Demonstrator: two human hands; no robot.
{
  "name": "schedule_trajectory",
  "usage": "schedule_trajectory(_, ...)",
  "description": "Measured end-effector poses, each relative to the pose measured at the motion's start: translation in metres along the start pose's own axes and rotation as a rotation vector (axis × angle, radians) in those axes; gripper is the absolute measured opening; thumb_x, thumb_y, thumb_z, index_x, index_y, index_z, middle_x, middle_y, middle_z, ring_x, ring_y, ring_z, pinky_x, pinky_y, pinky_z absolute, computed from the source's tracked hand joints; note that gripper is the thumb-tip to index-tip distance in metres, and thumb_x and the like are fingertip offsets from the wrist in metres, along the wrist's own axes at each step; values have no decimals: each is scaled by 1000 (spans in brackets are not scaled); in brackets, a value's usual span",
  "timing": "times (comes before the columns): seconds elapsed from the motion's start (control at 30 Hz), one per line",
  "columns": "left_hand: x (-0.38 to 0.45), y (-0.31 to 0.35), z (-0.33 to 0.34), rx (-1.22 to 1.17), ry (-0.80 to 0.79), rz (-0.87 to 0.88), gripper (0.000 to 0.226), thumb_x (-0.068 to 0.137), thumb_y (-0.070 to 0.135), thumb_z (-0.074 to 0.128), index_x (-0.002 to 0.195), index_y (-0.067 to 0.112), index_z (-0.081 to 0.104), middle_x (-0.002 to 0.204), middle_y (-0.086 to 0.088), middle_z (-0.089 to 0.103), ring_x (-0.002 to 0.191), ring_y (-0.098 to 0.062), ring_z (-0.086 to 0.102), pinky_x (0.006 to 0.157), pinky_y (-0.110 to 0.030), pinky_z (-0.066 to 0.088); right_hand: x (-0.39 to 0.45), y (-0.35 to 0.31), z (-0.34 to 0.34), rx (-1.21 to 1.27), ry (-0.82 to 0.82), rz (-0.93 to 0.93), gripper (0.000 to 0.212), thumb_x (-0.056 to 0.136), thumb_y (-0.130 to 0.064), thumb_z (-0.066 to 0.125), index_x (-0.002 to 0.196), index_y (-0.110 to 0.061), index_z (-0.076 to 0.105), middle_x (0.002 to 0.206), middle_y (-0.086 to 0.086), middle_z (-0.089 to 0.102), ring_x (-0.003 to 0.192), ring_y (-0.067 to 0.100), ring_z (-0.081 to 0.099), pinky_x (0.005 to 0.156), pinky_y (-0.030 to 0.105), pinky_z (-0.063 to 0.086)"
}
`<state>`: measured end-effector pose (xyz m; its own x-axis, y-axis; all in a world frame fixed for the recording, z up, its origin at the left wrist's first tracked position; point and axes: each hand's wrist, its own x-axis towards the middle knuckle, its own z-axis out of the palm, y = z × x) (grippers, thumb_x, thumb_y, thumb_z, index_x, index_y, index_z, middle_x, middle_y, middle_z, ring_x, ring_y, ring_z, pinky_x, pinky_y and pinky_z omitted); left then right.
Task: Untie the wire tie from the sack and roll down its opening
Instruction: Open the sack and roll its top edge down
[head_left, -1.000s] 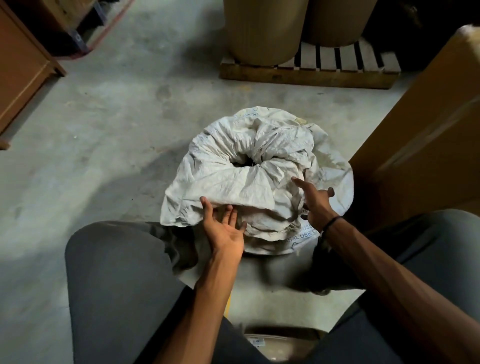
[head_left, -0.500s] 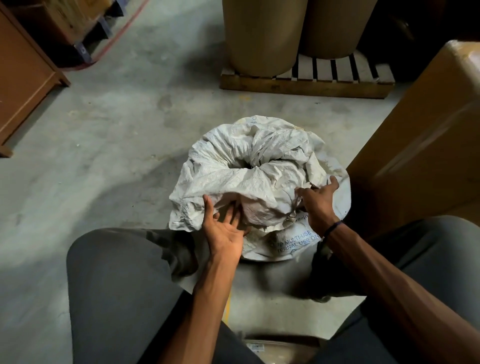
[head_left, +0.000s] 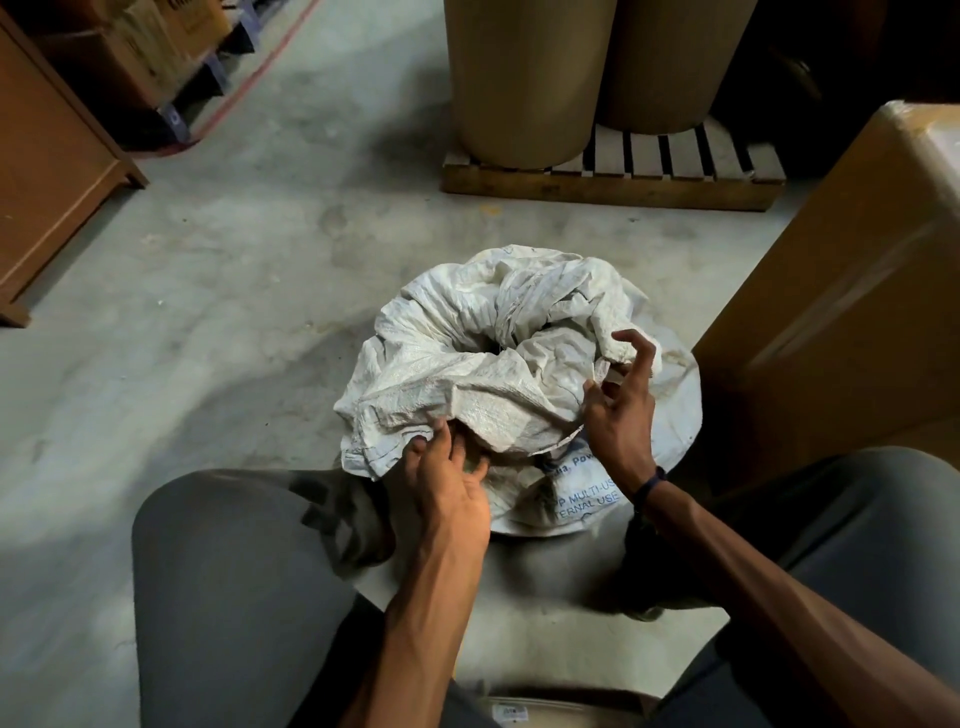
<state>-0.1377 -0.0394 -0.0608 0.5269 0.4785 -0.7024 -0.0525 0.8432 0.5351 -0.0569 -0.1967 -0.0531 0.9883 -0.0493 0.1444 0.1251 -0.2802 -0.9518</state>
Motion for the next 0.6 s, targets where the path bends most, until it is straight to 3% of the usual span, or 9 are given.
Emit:
schedule_trajectory(0.07,-10,9,4,39,-54,-25,39,102,28,58,139,17,54,154,-13,52,135,-27,51,108,-63,31,1,6,1,-46,6,-11,64,87,17,41,133,-28,44,68,18,43,57,26,38,52,34,39)
schedule_trajectory(0.13,-18,27,7,119,-111,-110,38,95,51,58,125,30,68,151,-13,51,135,-25,49,112,-65,24,4,13,0,-92,4,-14,70,83,19,40,131,-31,52,81,2,54,60,17,46,55,28,46)
schedule_trajectory(0.23,-20,61,7,219,-224,-261,55,84,76,50,124,45,72,157,-22,39,145,-31,41,111,-71,21,7,17,-3,-165,7,4,75,77,15,42,122,-43,62,114,8,60,87,35,62,71,57,57)
schedule_trajectory(0.3,-18,77,7,175,-280,-332,66,80,82,49,129,43,70,161,-29,29,149,-40,31,108,-75,25,6,16,-5,-221,15,3,68,75,11,44,110,-41,69,105,1,59,94,35,59,79,61,55)
schedule_trajectory(0.4,-14,79,12,75,-280,-382,80,77,83,52,136,31,66,161,-33,23,150,-52,22,106,-79,27,0,16,-3,-207,-2,105,59,71,9,42,91,-34,77,96,-5,57,93,33,56,79,48,53)
schedule_trajectory(0.47,-13,70,17,54,-253,-371,89,77,83,50,141,22,61,163,-31,23,152,-52,18,110,-78,21,-6,15,0,-79,-4,259,57,70,10,38,83,-28,79,88,5,68,75,30,56,67,42,49)
schedule_trajectory(0.5,-14,64,18,49,-242,-358,92,77,83,49,143,19,59,164,-30,24,154,-50,17,113,-77,17,-8,11,1,37,5,358,56,72,13,36,81,-22,78,71,7,70,61,29,54,60,41,49)
schedule_trajectory(0.57,-14,55,17,35,-230,-333,95,78,83,48,144,16,57,165,-28,25,156,-46,15,118,-74,9,-6,2,-1,238,16,530,55,78,22,29,86,-8,74,42,-2,57,34,22,47,46,28,47)
schedule_trajectory(0.6,-12,52,14,20,-225,-319,95,78,83,47,143,15,58,165,-27,26,157,-45,14,119,-73,6,-3,-1,-2,286,7,592,55,81,24,26,90,-5,72,38,-2,49,29,17,41,40,20,39)
